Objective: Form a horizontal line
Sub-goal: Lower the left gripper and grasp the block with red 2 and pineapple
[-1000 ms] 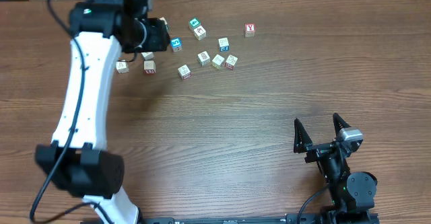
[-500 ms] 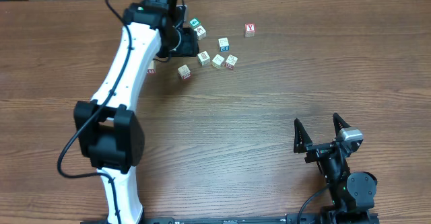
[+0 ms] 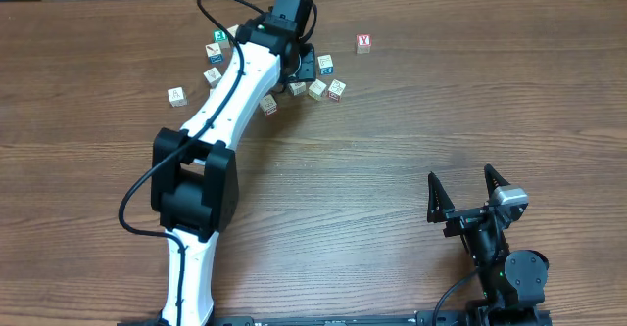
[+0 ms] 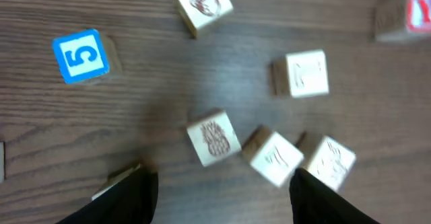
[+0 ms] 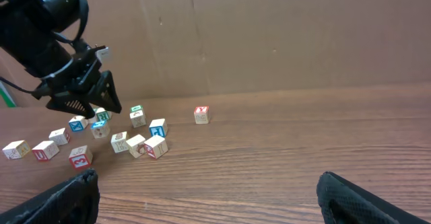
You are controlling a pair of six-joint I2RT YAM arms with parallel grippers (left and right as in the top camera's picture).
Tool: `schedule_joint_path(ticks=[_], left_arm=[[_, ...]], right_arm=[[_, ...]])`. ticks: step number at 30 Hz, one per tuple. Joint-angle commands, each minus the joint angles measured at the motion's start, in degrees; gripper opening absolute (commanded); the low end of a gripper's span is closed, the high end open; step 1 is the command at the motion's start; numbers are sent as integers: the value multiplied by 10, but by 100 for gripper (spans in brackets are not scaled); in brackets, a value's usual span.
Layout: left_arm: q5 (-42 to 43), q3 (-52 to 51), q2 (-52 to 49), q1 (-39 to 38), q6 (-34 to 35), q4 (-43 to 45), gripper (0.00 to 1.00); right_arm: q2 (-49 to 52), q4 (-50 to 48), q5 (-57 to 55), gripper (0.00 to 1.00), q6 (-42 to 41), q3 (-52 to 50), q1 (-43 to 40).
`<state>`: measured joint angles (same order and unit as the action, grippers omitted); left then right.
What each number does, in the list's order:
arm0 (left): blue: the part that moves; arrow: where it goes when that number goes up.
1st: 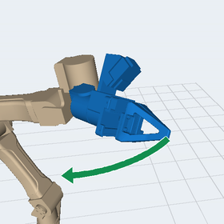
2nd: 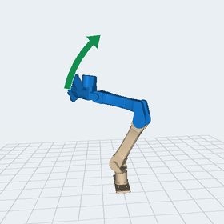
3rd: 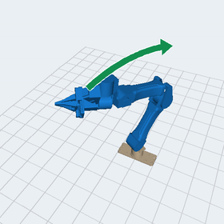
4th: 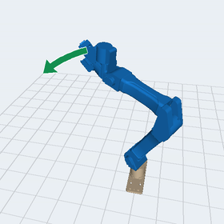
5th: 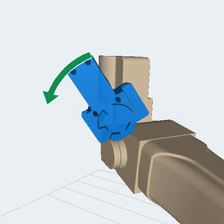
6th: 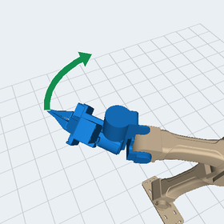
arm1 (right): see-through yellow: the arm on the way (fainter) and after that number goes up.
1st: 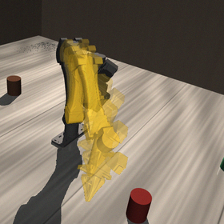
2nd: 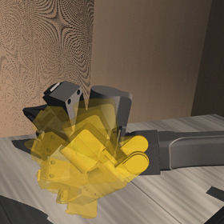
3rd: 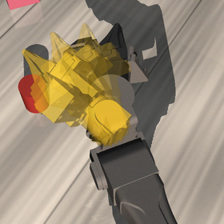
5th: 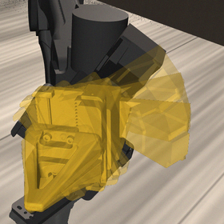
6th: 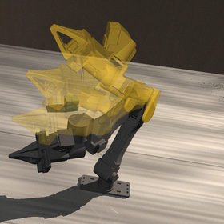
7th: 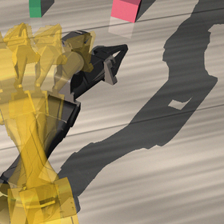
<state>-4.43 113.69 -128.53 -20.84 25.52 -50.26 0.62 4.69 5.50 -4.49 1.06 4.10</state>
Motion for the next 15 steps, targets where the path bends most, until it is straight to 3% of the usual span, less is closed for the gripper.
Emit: schedule_joint_path(ticks=[1,15], left_arm=[[-39,12,-32,3,59,19,62],[-37,11,-66,2,64,38,59]], right_arm=[[-5,-3,-7,100,1,-6,-4],[-5,-2,-7,100,1,-6,-4]])
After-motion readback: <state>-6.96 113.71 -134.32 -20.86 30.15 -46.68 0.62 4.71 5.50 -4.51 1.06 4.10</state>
